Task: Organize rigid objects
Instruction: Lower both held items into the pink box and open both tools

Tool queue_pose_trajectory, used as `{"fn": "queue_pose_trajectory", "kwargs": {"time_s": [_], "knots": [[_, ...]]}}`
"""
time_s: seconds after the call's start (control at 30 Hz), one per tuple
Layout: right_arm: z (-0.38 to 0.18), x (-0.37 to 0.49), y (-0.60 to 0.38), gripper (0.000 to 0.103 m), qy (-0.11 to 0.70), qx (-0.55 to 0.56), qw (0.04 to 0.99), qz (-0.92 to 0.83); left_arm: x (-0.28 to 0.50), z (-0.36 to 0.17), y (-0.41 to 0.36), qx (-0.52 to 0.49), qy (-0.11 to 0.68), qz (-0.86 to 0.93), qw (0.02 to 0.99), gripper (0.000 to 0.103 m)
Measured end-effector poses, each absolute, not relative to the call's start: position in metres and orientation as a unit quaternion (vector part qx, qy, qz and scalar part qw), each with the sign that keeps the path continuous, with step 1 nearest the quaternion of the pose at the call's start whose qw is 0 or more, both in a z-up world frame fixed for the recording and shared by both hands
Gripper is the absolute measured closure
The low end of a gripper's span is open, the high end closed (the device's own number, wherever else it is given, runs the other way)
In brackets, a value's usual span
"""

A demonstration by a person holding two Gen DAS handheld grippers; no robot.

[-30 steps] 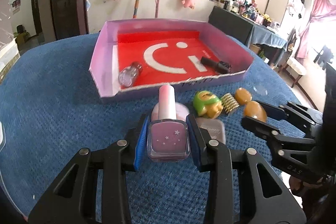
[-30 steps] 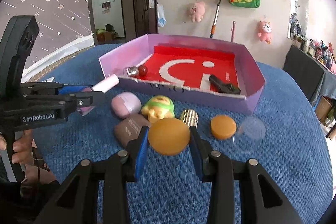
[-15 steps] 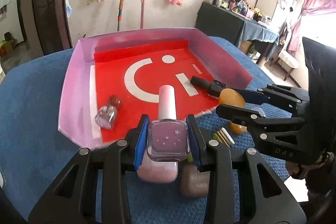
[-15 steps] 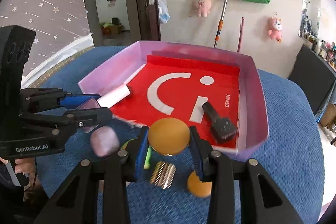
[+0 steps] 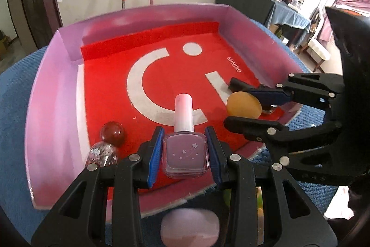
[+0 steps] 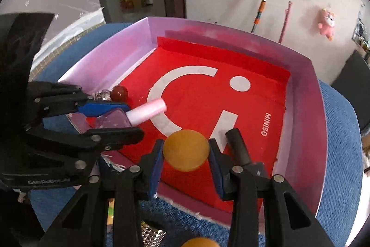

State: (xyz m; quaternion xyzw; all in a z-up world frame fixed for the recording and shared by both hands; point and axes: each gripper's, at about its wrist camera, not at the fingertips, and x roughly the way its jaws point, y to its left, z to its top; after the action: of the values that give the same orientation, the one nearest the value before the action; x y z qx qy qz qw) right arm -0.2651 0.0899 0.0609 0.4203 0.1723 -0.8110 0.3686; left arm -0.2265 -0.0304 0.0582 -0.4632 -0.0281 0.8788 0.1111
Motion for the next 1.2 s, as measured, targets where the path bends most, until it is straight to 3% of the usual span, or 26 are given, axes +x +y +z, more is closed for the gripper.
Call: {"fn": "queue_pose_trajectory", "kwargs": {"time_s": [1.2], "knots": [[0.041,-0.283,0.080,0.061,0.196,0.451,0.366,-0.790,-0.236,0.048,-0.031,-0.465,-0.005,0.878,0.114,0.068]]}}
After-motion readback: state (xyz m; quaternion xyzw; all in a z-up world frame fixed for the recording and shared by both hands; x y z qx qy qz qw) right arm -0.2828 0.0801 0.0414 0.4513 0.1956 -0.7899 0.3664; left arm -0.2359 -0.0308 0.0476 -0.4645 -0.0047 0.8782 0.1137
